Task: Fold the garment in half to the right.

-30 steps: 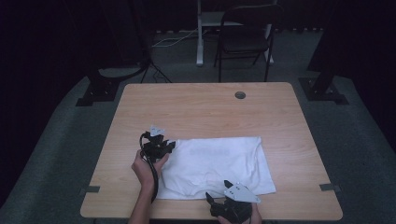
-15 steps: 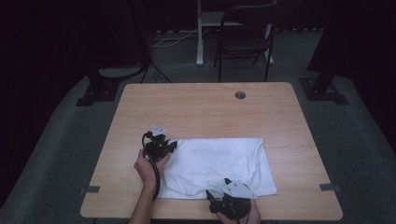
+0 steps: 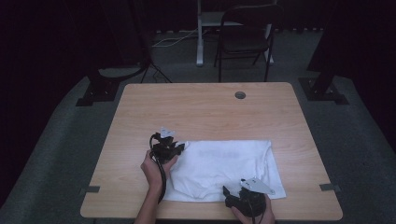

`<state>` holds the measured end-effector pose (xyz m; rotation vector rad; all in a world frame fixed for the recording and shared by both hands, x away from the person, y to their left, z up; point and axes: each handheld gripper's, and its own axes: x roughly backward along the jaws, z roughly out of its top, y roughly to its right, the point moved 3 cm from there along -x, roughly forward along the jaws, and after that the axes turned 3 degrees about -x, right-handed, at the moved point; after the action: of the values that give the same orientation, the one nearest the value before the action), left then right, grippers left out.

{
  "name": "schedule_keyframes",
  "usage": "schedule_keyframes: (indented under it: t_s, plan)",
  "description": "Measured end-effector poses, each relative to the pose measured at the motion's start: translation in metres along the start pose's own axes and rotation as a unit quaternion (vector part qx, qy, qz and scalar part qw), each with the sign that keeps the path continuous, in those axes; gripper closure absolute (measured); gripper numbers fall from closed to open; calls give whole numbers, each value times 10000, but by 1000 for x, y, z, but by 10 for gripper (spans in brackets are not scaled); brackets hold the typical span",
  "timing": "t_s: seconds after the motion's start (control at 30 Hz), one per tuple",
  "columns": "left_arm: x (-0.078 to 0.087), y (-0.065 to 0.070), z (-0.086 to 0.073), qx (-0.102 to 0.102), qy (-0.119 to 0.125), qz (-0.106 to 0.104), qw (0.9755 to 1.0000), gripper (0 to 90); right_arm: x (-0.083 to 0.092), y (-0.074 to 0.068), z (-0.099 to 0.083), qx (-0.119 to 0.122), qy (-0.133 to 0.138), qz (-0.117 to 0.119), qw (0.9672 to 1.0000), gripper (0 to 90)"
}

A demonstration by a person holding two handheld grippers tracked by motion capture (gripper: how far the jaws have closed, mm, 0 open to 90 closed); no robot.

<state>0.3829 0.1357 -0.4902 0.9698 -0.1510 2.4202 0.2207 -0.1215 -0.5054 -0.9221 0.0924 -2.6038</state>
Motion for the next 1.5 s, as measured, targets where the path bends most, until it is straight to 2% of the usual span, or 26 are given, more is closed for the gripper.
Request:
schedule_keyframes:
  t_s: [0.17, 0.27, 0.37, 0.43, 0.53, 0.8, 0.97, 1.2, 1.33, 1.5]
  plan:
    - [-1, 7, 0, -6, 2, -2, 10000, 724, 3, 3, -1, 35, -73, -214, 9997, 263]
    - [-1, 7, 0, 13, 0, -17, 10000, 722, 3, -3, 0, 146, -39, -300, 9994, 261]
    - [-1, 5, -1, 33, -16, -64, 10000, 715, 2, -21, 2, 407, 26, -103, 9991, 260]
    - [-2, 5, -1, 39, -28, -91, 9999, 708, -1, -37, 5, 645, 52, 57, 9979, 258]
    - [-2, 5, -1, 15, -28, -87, 10000, 707, -8, -60, 10, 876, 102, 300, 9956, 258]
    - [-2, 3, -1, -11, -36, -142, 9999, 706, -26, -112, 12, 1247, 104, 884, 9882, 259]
    - [-2, 2, -1, 7, -19, -179, 9998, 706, -35, -131, 8, 1321, -4, 1117, 9849, 260]
    - [-2, 1, -1, 54, -5, -232, 9997, 706, -42, -144, 6, 1405, -78, 1359, 9807, 260]
    - [-2, 0, -2, 59, 5, -265, 9996, 706, -47, -151, 7, 1448, -125, 1339, 9803, 259]
    - [-2, 1, -2, 46, 16, -245, 9997, 705, -53, -162, 2, 1692, -233, 1036, 9798, 239]
